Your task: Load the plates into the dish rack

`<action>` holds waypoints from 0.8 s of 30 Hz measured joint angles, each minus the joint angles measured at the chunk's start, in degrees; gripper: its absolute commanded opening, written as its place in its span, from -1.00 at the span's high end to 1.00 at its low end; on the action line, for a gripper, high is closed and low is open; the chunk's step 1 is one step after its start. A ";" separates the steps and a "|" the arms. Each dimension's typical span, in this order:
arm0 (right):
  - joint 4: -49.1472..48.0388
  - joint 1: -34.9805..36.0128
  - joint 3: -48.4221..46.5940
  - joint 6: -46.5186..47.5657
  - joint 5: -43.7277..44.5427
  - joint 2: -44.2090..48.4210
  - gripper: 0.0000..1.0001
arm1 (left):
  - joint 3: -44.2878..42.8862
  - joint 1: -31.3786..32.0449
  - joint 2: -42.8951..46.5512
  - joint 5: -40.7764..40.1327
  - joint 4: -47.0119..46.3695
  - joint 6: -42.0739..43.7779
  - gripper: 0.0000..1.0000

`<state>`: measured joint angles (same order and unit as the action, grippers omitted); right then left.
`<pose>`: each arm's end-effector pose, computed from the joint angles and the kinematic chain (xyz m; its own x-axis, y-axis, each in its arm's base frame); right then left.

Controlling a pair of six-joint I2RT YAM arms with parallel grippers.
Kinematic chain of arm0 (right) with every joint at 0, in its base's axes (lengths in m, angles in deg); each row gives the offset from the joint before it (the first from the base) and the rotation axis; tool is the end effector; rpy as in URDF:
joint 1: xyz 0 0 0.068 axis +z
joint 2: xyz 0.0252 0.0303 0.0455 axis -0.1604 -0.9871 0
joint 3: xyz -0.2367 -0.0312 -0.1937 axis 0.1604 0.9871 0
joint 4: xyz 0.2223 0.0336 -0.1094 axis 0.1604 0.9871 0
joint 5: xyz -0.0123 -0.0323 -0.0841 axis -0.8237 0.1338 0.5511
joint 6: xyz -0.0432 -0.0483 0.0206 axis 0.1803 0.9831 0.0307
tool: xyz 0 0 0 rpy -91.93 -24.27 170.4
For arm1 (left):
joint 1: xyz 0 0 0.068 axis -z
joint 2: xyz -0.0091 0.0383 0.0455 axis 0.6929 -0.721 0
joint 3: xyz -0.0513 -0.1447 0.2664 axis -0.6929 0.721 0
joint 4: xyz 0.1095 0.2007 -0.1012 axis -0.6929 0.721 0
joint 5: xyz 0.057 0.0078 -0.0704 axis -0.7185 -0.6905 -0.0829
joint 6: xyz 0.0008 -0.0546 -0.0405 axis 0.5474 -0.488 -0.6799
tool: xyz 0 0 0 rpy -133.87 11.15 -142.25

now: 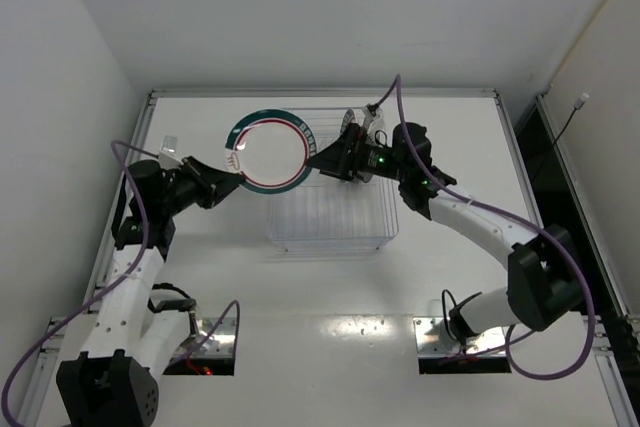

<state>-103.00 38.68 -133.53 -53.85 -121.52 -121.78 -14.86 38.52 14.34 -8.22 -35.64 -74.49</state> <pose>0.2687 0.1867 0.3284 -0.8494 0.3725 -0.3738 -0.2847 0.2731 0.9189 0.1724 -0.0181 0.3150 -0.6093 -0.7706 -0.1869 -0.1058 0.3126 -0.9440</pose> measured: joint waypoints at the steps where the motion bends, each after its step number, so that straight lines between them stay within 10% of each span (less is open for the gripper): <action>1: -1.57 -0.20 0.37 -0.85 -0.39 -0.24 -0.83 | 0.50 0.52 0.02 0.57 -1.97 -0.70 1.00; 4: -10.14 -0.85 1.86 -5.68 -2.08 -3.04 -0.41 | 3.37 2.60 0.24 2.38 -8.92 -3.76 1.00; 8: -20.98 -1.27 3.06 -12.46 -3.93 -9.44 1.00 | 6.64 7.15 0.31 2.89 -14.32 -6.97 1.00; 11: -23.41 -2.05 5.14 -15.72 -3.48 -12.94 1.00 | 6.23 8.87 0.55 2.99 -15.78 -6.14 0.76; 15: -18.88 -2.49 5.51 -14.64 -1.86 -10.71 1.00 | 2.82 9.20 -2.23 2.23 -8.48 -1.25 -0.68; 24: 38.80 -0.26 -25.73 12.28 37.94 1.36 1.00 | -13.14 8.98 -2.64 -19.37 19.06 14.47 -0.76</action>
<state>-64.21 38.42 -159.25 -41.56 -83.58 -120.42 -28.00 47.50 11.70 -27.58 -16.58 -60.02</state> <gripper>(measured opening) 0.111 0.874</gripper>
